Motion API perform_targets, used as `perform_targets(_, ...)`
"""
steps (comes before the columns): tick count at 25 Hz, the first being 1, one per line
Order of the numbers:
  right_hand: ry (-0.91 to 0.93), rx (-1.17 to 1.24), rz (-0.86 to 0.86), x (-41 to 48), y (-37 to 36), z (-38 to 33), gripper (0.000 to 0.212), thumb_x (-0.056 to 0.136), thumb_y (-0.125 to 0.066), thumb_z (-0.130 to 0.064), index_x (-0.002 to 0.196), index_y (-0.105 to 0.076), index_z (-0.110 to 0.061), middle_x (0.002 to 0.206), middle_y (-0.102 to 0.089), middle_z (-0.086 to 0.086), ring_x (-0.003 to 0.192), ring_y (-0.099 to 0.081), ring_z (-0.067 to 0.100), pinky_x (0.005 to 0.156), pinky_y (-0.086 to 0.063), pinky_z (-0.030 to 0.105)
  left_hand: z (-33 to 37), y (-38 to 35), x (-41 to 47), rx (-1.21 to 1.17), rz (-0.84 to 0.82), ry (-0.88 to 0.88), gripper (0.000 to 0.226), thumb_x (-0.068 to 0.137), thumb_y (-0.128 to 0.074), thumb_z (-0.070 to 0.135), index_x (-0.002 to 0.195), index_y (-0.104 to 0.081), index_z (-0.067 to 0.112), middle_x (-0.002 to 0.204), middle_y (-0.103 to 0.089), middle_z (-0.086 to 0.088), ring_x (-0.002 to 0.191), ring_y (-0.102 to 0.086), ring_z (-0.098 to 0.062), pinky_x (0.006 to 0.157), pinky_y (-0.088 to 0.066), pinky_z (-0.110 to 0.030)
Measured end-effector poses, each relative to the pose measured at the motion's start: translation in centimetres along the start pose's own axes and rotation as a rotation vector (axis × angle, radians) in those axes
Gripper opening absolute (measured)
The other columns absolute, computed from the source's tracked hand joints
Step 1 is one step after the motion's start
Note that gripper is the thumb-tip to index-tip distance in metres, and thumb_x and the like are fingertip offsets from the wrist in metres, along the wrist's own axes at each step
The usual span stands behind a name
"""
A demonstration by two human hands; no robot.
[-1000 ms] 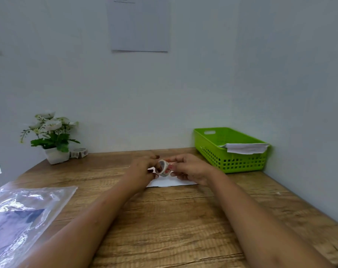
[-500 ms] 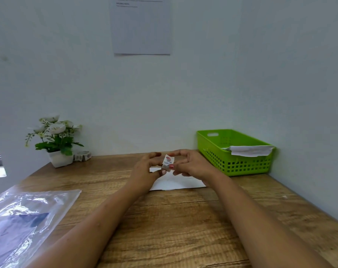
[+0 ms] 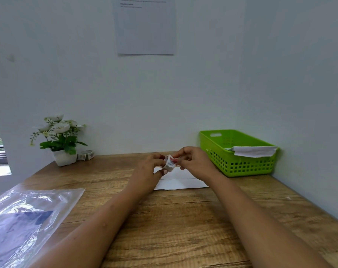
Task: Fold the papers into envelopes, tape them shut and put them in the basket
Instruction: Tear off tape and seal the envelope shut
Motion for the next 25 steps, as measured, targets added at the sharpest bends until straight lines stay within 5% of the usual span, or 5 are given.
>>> perform_targets(4,0.004,-0.002,0.012,0.03,-0.23,-0.11,0.013,0.081,-0.073,-0.018,0.092,-0.067,-0.012,0.076,-0.065,0.006,0.066,-0.056,0.012,0.064,-0.049,0.026,0.17,0.20,0.06,0.015,0.029,-0.014,0.019,0.089,-0.062,0.015,0.104,-0.070,0.023,0.129,-0.054,0.011,0.114,-0.050,-0.009,0.090,-0.032,-0.018)
perform_targets(8,0.069,-0.141,0.022,0.32,-0.39,-0.02,0.019,0.080,-0.074,-0.026,0.098,-0.072,-0.028,0.094,-0.066,-0.009,0.089,-0.062,0.008,0.081,-0.051,0.027,0.15,0.50,0.10,0.082,0.019,-0.029,0.024,0.089,-0.061,0.013,0.108,-0.070,0.023,0.134,-0.054,0.008,0.118,-0.051,-0.012,0.095,-0.034,-0.019)
perform_targets(12,0.069,-0.139,0.067,0.28,-0.45,-0.11,0.008,0.078,-0.075,-0.019,0.085,-0.074,-0.022,0.051,-0.062,-0.025,0.065,-0.062,-0.001,0.068,-0.048,0.021,0.35,0.65,-0.06,0.072,0.034,-0.052,0.023,0.088,-0.061,0.011,0.108,-0.070,0.020,0.133,-0.056,0.007,0.117,-0.052,-0.012,0.095,-0.033,-0.018)
perform_targets(18,0.144,-0.199,0.090,0.29,-0.37,-0.39,0.009,0.085,-0.068,-0.016,0.079,-0.065,-0.023,0.076,-0.066,-0.009,0.070,-0.061,0.008,0.067,-0.050,0.025,0.33,0.50,-0.06,0.104,0.008,-0.045,0.024,0.092,-0.057,0.020,0.114,-0.065,0.023,0.135,-0.053,0.010,0.117,-0.050,-0.012,0.097,-0.037,-0.024)
perform_targets(25,0.134,-0.214,0.063,0.37,-0.18,-0.35,0.011,0.088,-0.062,-0.009,0.083,-0.062,-0.020,0.073,-0.061,-0.010,0.064,-0.053,0.000,0.058,-0.038,0.012,0.05,0.63,-0.15,0.151,0.011,-0.048,0.026,0.095,-0.049,0.025,0.119,-0.058,0.027,0.121,-0.061,0.010,0.110,-0.053,-0.012,0.082,-0.038,-0.024)
Point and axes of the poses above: each hand's wrist, its own x-axis towards the middle knuckle, its own y-axis out of the back of the hand, z = x × y, the point moved 1 cm from there along x, towards the middle knuckle
